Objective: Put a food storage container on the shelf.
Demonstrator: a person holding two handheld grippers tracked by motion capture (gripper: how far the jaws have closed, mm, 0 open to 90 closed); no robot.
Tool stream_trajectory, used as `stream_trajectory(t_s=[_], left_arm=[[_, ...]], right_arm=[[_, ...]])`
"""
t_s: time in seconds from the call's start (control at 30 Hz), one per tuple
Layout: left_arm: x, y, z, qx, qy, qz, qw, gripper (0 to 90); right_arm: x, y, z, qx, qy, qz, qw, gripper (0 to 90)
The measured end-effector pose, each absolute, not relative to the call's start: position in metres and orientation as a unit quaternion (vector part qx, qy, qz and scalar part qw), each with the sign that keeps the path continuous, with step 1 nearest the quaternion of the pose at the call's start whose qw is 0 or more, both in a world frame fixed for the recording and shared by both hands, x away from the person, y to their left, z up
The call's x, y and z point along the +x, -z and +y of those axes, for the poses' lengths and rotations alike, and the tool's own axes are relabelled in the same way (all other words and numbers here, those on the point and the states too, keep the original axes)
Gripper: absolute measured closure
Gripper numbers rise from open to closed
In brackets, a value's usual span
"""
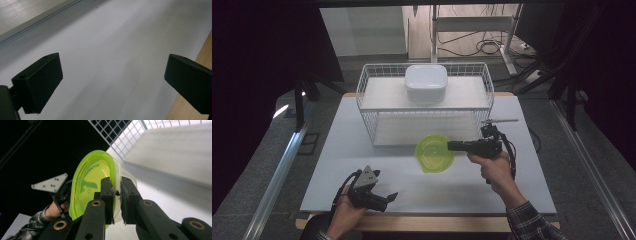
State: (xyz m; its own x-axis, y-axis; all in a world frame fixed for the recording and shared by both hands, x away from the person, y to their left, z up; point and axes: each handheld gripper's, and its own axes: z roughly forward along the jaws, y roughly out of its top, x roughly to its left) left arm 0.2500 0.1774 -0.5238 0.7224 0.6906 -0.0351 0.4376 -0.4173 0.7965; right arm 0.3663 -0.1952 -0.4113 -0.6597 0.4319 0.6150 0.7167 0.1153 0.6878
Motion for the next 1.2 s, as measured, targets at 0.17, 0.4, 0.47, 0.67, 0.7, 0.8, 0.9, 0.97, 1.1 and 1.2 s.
stream_trajectory(t_s=[0.17,0.4,0.47,0.67,0.7,0.8,0.9,0.97,1.1,1.2], left_arm=[[0.25,0.524,0.178,0.829,-0.151,0.34,0.418,1.4],[0.25,0.524,0.178,0.828,-0.151,0.34,0.419,1.4],[0.251,0.524,0.178,0.828,-0.151,0.34,0.419,1.4],[0.251,0.524,0.178,0.828,-0.15,0.34,0.419,1.4],[0.251,0.524,0.178,0.828,-0.15,0.34,0.419,1.4],[0.251,0.524,0.178,0.827,-0.149,0.341,0.421,1.4],[0.251,0.524,0.178,0.827,-0.148,0.342,0.422,1.4],[0.251,0.524,0.178,0.827,-0.148,0.342,0.422,1.4],[0.251,0.524,0.178,0.827,-0.147,0.341,0.422,1.4],[0.251,0.524,0.178,0.827,-0.146,0.341,0.422,1.4]], right_arm=[[0.371,0.394,-0.197,-0.391,0.55,-0.727,0.125,81.5],[0.378,0.369,-0.197,-0.385,0.568,-0.717,0.118,81.5],[0.379,0.361,-0.197,-0.384,0.571,-0.717,0.115,81.5],[0.384,0.339,-0.194,-0.375,0.583,-0.713,0.105,81.5],[0.385,0.336,-0.193,-0.375,0.585,-0.712,0.104,81.5],[0.389,0.326,-0.192,-0.374,0.592,-0.707,0.101,81.6],[0.393,0.317,-0.191,-0.375,0.595,-0.704,0.098,81.5],[0.396,0.313,-0.189,-0.376,0.597,-0.702,0.097,81.6],[0.402,0.306,-0.186,-0.379,0.6,-0.698,0.097,81.6],[0.406,0.3,-0.184,-0.381,0.602,-0.695,0.094,81.5]])
